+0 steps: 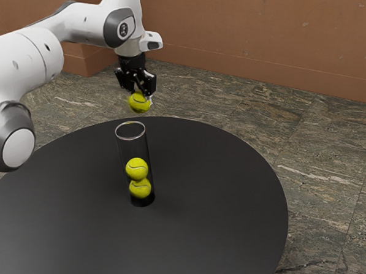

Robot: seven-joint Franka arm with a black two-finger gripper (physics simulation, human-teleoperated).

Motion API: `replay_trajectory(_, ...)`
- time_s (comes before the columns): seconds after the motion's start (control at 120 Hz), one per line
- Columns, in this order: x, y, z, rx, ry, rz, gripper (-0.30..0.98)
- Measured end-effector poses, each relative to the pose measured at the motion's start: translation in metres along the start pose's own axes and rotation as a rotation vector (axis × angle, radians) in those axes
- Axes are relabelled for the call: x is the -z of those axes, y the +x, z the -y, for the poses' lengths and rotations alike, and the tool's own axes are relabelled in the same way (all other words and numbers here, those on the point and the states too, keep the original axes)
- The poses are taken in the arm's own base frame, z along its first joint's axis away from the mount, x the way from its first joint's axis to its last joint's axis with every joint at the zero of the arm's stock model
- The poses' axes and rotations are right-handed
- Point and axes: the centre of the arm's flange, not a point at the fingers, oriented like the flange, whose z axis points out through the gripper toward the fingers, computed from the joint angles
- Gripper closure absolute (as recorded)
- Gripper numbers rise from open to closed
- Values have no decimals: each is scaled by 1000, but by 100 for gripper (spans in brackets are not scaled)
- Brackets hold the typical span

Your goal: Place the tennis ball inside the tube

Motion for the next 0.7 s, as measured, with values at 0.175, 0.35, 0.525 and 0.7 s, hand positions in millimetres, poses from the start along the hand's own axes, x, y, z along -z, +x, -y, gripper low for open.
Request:
replay_trajectory(0.175, 2, 2, -20, -36, -29, -3, 66)
replay_trajectory(0.35, 31, -12, -41, -75, -63, -21, 66)
replay_trajectory(0.525, 56, -55, -35, -73, -87, 1, 66)
replay_trajectory(0.7, 53, -81, -33, -74, -98, 22, 67)
